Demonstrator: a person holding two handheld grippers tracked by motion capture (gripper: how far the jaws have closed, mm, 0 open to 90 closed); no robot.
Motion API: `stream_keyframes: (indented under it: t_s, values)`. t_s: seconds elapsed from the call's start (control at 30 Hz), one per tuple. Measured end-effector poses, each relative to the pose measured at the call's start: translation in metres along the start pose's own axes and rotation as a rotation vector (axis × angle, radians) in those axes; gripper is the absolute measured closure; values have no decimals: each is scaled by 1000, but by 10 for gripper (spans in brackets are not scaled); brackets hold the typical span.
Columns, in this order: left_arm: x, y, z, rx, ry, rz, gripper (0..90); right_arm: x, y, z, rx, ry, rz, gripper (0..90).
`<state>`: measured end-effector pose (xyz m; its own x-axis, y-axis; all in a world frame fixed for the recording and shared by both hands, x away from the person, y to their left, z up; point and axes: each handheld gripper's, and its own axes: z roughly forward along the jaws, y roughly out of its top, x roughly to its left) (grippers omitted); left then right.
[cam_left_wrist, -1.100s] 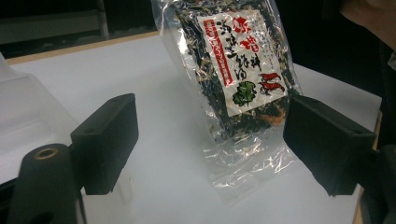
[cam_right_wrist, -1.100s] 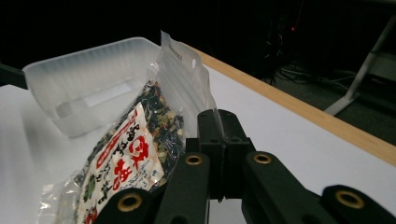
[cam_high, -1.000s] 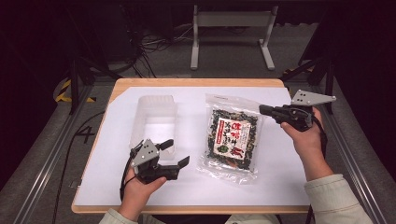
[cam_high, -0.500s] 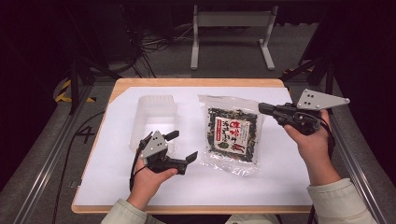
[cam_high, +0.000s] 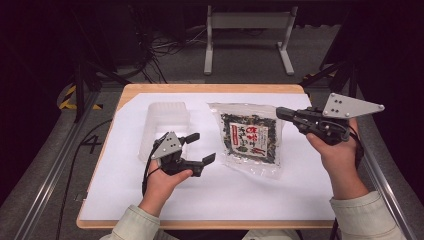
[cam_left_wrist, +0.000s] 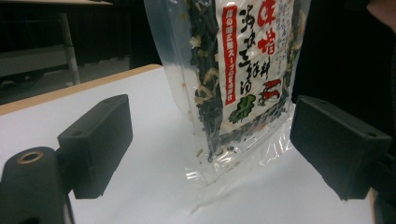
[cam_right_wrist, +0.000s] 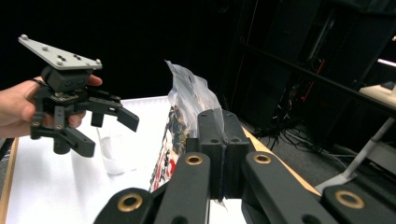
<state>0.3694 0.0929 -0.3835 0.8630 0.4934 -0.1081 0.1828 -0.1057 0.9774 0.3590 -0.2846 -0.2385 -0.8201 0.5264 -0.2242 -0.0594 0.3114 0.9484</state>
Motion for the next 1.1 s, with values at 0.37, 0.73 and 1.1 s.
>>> stream_keyframes:
  t_s: [0.37, 0.73, 1.1]
  values:
    - [10, 0, 7, -43, -61, -13, 162, 5, 12, 3, -38, 26, -8, 900]
    - [15, 16, 15, -114, -154, -9, 208, 17, 20, 8, -75, 74, -15, 900]
    - [12, 29, 27, -106, -224, 22, 301, 24, 19, 15, -87, 106, -12, 900]
